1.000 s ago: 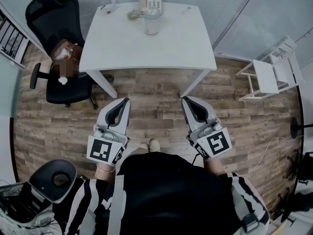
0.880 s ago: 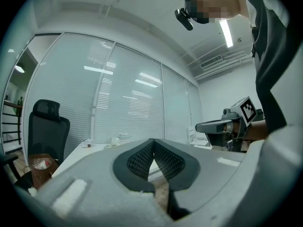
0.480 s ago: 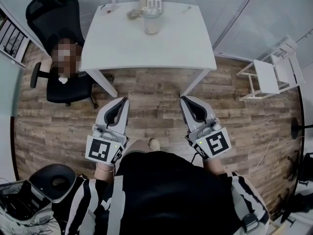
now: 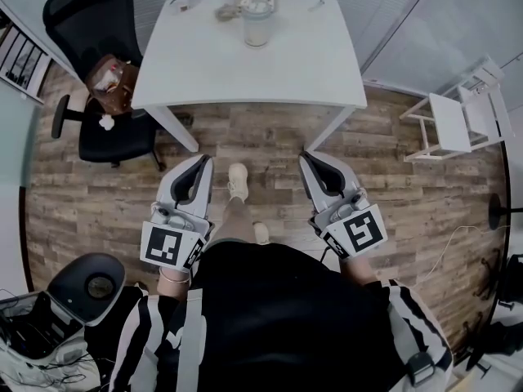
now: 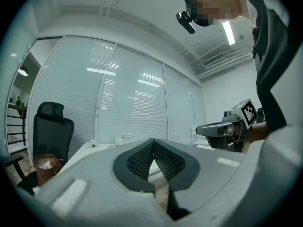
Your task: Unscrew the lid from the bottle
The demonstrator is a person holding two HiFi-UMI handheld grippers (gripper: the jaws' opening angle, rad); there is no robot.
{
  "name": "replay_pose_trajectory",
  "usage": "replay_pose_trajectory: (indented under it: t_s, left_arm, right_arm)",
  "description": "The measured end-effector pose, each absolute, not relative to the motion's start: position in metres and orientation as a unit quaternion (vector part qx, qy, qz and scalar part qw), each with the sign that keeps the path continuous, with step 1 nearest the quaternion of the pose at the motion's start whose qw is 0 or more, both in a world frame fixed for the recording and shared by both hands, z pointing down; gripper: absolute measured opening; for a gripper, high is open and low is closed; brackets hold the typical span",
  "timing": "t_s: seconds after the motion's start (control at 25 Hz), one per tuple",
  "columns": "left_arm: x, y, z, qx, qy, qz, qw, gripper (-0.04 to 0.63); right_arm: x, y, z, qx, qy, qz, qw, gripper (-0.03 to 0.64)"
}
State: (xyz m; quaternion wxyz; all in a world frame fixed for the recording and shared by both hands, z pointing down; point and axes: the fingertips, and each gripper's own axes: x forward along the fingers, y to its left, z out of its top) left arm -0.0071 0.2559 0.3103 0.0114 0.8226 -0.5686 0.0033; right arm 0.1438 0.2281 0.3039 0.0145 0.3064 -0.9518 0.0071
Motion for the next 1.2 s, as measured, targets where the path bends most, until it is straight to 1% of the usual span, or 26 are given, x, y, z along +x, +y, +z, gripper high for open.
replay_pose_trajectory:
  t_s: [0.32,0.84,1.2]
  left_arm:
    - [-0.013,0.223,0.317,0.833,-0.554,0.005,0.001,-0.002]
    - [-0.038,0.123,0.312,0.845,-0.535,0.008,-0.005,-0.002]
    - [-0.059,0.060,0.319,0.850,-0.527,0.008,-0.001,-0.002]
  right_arm:
    - [0.141,0.199,0.309,0.321,-0.947,0.004,0.020,0.000]
    - [0.112,0.112,0.295,0.331,-0.943,-0.013,0.014,0.002]
    - [0.089,0.052,0.303,0.336,-0.942,-0.008,0.019,0.000]
